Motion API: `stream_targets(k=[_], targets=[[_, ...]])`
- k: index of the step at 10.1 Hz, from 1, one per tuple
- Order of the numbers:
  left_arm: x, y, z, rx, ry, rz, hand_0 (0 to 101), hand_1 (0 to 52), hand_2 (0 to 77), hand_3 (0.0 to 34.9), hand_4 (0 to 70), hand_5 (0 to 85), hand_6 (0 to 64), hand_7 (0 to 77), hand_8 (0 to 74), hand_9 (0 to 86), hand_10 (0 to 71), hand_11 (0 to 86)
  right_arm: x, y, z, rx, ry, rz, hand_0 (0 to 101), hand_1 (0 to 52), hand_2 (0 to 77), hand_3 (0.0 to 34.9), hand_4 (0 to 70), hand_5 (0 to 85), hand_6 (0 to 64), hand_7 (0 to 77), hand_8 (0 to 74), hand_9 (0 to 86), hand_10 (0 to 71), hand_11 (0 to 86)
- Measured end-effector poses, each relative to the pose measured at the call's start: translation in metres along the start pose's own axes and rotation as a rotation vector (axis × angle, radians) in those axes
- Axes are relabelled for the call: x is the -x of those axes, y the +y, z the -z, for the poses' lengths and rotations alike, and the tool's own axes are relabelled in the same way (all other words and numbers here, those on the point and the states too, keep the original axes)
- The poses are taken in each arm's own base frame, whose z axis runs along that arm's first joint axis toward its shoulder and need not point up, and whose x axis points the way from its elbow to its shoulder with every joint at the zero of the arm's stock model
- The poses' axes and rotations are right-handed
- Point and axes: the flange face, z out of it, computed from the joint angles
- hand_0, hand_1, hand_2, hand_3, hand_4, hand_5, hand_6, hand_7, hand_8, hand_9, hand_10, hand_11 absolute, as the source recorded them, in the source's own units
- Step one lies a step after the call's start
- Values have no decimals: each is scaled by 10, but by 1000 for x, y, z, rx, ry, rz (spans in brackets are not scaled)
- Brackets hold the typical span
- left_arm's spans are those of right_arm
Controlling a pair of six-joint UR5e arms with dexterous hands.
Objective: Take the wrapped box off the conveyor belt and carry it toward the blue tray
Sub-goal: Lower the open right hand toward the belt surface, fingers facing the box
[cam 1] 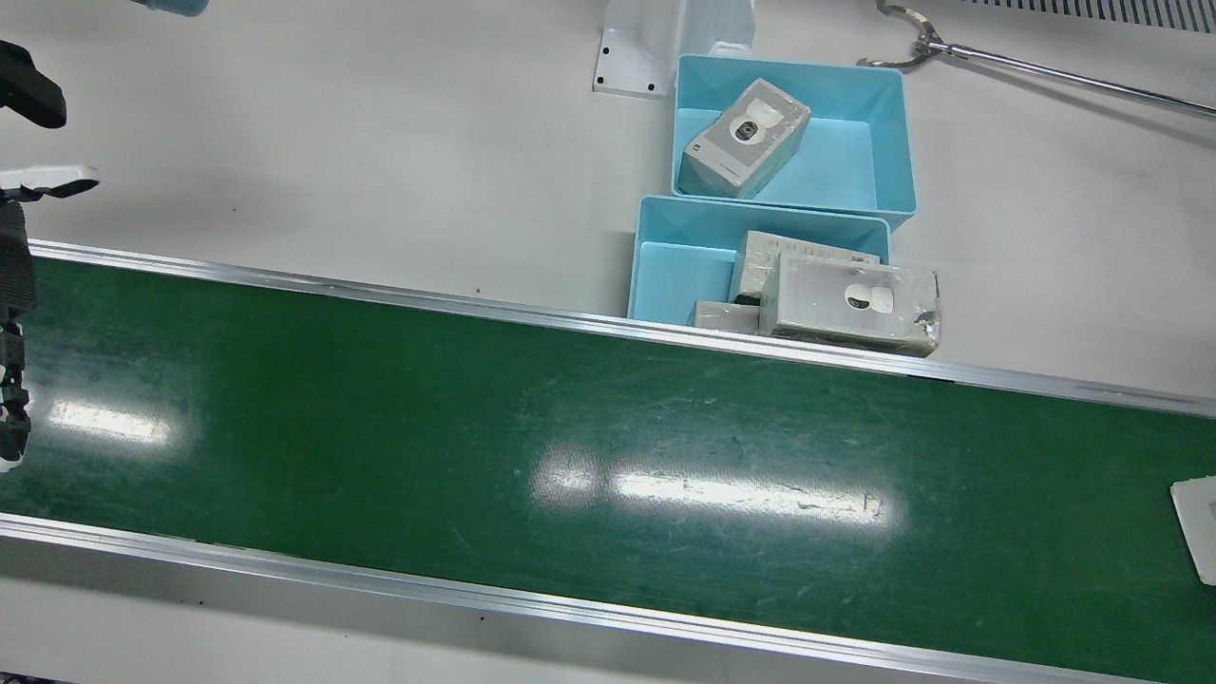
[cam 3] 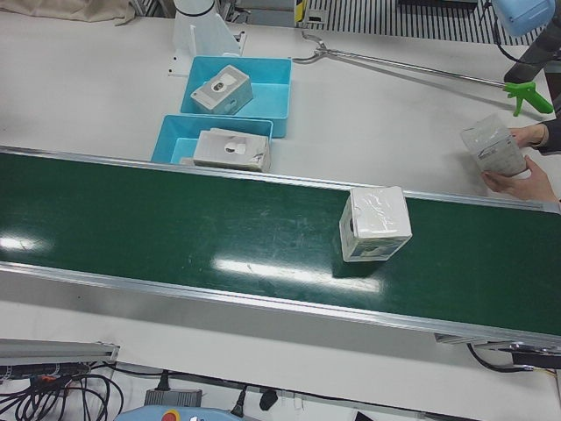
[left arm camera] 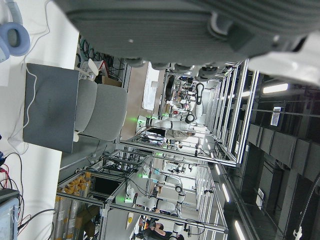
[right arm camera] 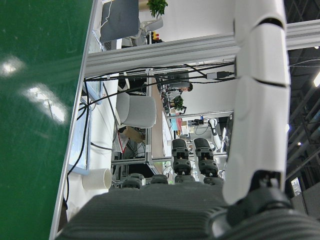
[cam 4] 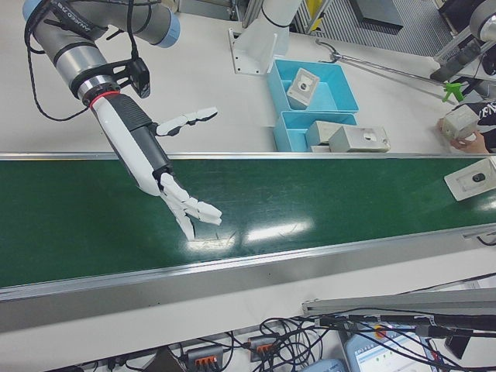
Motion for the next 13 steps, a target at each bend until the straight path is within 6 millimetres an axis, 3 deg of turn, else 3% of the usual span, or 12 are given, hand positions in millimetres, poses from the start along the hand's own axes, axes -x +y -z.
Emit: stream_targets(k=[3, 5, 6, 8, 11, 12, 13], targets=[[0, 0, 0, 0, 0, 0, 0, 0, 11, 0, 0, 11, 0, 5, 5, 0, 5, 0, -25, -6, -37, 39, 39, -5, 480, 142, 104, 19, 104, 125, 0, 131, 22, 11, 33, 44], [0, 0, 0, 0, 0, 0, 0, 0, 5, 0, 0, 5, 0, 5, 5, 5, 5, 0, -38, 1, -65, 77, 55, -5, 479, 142, 131, 19, 131, 136, 16, 131, 11, 11, 27, 44], [0, 0, 0, 0, 0, 0, 0, 0, 5, 0, 0, 5, 0, 5, 5, 5, 5, 0, -42, 7, -75, 95, 60, 5, 487, 153, 164, 16, 235, 180, 71, 196, 11, 11, 27, 38], [0, 0, 0, 0, 0, 0, 0, 0, 11, 0, 0, 5, 0, 5, 5, 5, 0, 0, -46, 12, -82, 111, 65, 21, 498, 175, 185, 19, 278, 169, 71, 207, 11, 38, 27, 65], [0, 0, 0, 0, 0, 0, 0, 0, 11, 0, 0, 11, 0, 5, 5, 5, 5, 0, -52, 18, -88, 119, 72, 27, 499, 175, 185, 18, 251, 175, 82, 218, 11, 33, 27, 65], [0, 0, 0, 0, 0, 0, 0, 0, 11, 0, 0, 11, 0, 5, 5, 0, 0, 5, -53, 17, -88, 117, 73, 25, 518, 207, 180, 19, 240, 175, 82, 218, 11, 38, 27, 65], [0, 0, 0, 0, 0, 0, 0, 0, 11, 0, 0, 11, 0, 5, 5, 5, 5, 0, -52, 16, -87, 116, 73, 24, 518, 207, 180, 19, 240, 175, 82, 218, 11, 38, 27, 65]])
